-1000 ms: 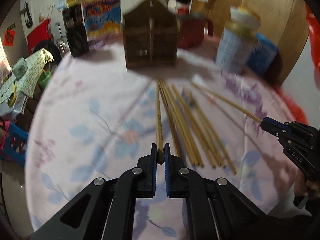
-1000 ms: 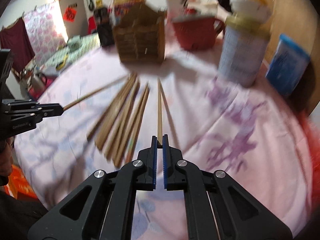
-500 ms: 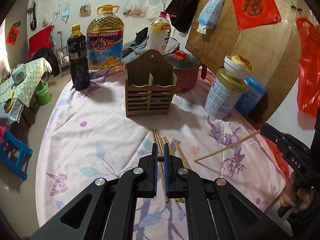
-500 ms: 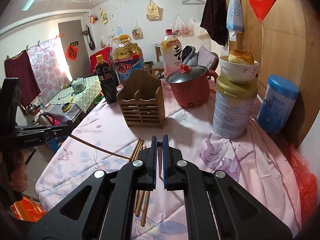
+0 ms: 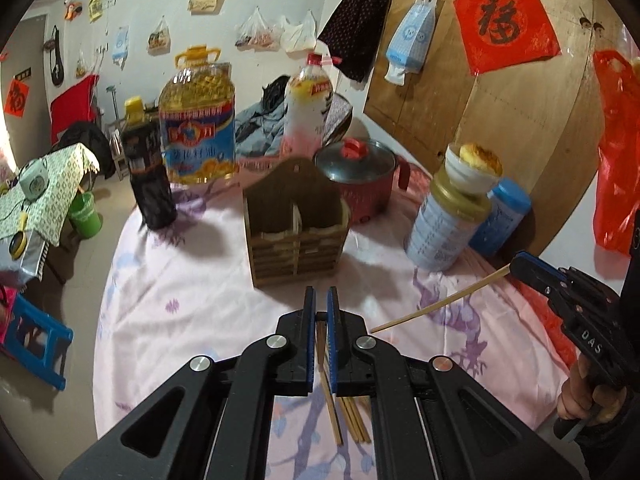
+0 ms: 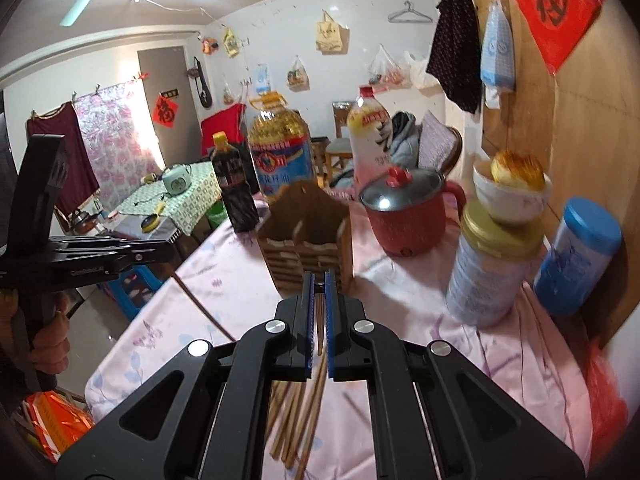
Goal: Organize utensils
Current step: 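Lift the left gripper's chopstick to the wooden holder while the right gripper carries its chopstick there, then open the left gripper over the holder while the right gripper releases its chopstick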
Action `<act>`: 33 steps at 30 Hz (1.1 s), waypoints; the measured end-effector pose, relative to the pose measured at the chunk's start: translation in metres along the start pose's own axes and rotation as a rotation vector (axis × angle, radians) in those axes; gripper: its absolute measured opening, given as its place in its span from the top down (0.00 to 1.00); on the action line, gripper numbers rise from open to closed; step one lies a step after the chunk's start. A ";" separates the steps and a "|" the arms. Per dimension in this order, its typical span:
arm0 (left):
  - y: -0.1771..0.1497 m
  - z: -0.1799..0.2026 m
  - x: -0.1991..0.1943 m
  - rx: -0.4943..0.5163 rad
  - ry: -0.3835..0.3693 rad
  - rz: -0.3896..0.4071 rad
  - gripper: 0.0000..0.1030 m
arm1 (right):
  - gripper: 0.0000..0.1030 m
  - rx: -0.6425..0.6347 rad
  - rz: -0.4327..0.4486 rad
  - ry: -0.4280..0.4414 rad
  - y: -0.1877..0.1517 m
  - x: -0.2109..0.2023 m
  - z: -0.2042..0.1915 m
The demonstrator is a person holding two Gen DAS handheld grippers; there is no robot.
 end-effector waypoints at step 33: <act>0.123 -0.060 0.050 -0.095 0.091 0.076 0.69 | 0.89 0.008 0.035 -0.011 0.119 0.087 0.020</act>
Point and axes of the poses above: each gripper's, at about its wrist camera, not at the fingertips, and x roughly the way its jaws point, z to its right, y to its top, the point moved 5 cm from there along x, roughly the way its jaws point, and after that the axes turned 9 degrees about -z, right-handed, at the moved point
